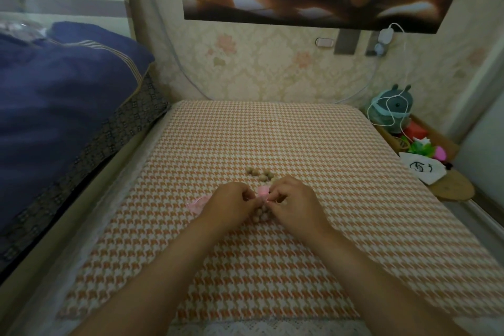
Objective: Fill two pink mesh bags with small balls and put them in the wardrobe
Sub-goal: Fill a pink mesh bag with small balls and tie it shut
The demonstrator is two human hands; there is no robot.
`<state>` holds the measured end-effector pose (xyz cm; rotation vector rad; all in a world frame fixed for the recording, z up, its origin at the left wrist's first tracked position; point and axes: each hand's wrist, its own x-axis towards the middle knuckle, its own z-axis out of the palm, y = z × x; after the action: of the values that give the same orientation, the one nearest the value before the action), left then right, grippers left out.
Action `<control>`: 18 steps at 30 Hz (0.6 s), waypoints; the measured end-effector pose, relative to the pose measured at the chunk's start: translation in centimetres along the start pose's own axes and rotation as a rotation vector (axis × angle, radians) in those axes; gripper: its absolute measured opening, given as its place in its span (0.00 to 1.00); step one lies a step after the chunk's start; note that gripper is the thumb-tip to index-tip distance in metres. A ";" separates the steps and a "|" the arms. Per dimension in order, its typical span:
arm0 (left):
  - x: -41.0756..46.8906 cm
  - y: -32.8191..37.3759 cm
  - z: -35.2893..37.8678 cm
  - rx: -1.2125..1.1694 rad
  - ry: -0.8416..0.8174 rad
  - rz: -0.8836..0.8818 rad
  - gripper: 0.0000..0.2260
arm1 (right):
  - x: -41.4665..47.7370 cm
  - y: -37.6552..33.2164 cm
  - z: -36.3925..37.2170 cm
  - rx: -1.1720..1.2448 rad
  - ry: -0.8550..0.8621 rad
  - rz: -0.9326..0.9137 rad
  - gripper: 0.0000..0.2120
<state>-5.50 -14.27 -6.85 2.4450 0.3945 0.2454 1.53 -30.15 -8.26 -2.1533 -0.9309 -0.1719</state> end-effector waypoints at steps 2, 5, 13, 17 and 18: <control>-0.1 -0.2 -0.5 0.028 -0.053 0.016 0.09 | 0.0 0.2 0.2 0.009 0.018 0.033 0.07; -0.2 -0.5 -1.2 0.159 -0.113 0.022 0.08 | 0.2 0.4 0.2 0.016 0.016 0.132 0.06; -0.3 -0.8 -1.1 0.011 0.025 0.108 0.08 | 0.5 0.2 0.6 0.024 0.008 0.162 0.04; 0.0 -0.5 0.2 -0.145 0.067 0.188 0.11 | 0.5 0.2 0.8 0.047 0.021 0.182 0.05; -0.1 -0.3 0.5 -0.182 0.068 0.179 0.11 | 0.6 0.3 0.9 0.055 0.020 0.196 0.05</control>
<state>-5.52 -14.37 -7.39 2.2975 0.1733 0.4234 2.00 -29.33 -8.78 -2.1725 -0.6998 -0.0700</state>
